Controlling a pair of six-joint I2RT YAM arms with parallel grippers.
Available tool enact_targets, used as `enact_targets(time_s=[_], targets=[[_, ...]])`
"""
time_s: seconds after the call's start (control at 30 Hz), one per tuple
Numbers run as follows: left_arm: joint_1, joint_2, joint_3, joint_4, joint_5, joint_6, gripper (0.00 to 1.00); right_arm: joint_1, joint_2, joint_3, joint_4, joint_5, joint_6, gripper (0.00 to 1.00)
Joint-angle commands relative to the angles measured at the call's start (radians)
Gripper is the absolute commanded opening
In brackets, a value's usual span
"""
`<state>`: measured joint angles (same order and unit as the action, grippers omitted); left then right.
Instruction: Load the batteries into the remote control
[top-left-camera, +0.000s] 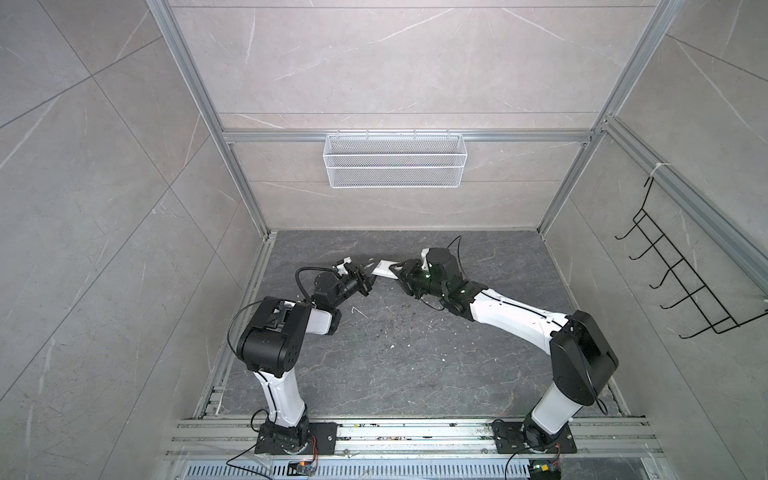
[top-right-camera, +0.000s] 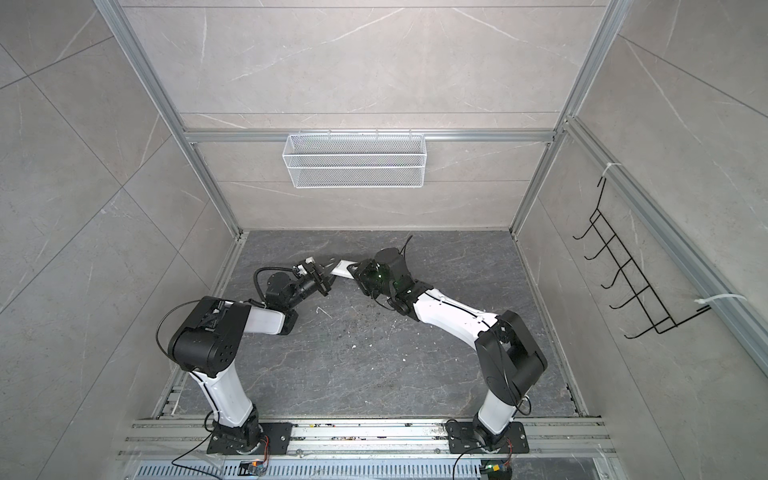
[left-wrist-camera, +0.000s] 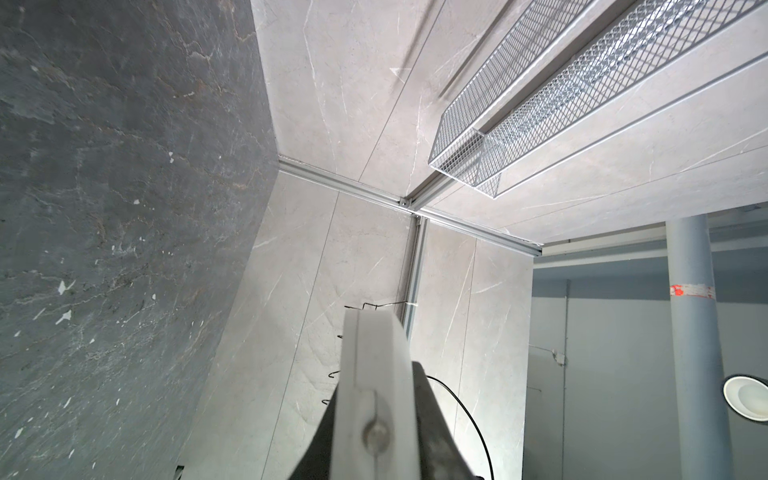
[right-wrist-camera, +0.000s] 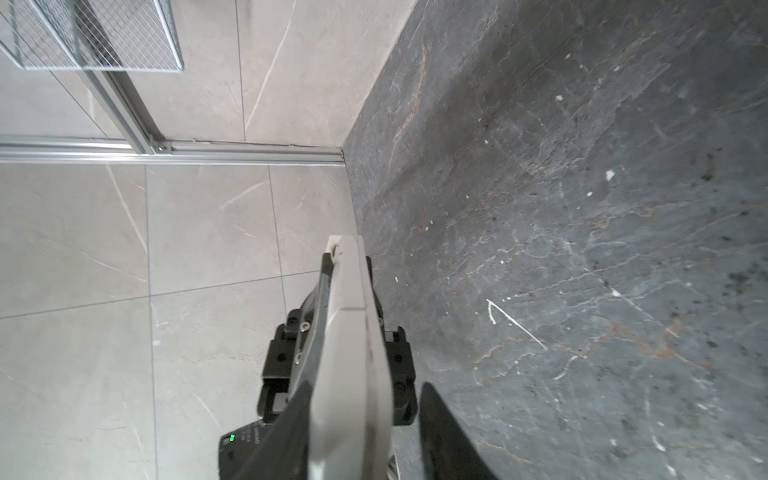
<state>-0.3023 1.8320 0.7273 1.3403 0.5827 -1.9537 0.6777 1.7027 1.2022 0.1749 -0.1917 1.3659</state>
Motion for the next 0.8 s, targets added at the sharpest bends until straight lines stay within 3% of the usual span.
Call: enact_targets(time_s=[0.0,0.37,0.77], targets=[[-0.007,-0.049,0.026,0.074,0.025,0.003,0.0,-0.021,-0.026,-0.01,-0.031,-0.005,-0.018,0.49],[-0.012,-0.044,0.028,0.073,0.02,-0.001,0.0,-0.045,-0.056,-0.029,-0.016,-0.026,-0.02,0.49],[-0.012,-0.036,0.032,0.073,0.01,-0.004,0.0,-0.041,-0.061,-0.072,0.071,-0.069,0.049,0.38]])
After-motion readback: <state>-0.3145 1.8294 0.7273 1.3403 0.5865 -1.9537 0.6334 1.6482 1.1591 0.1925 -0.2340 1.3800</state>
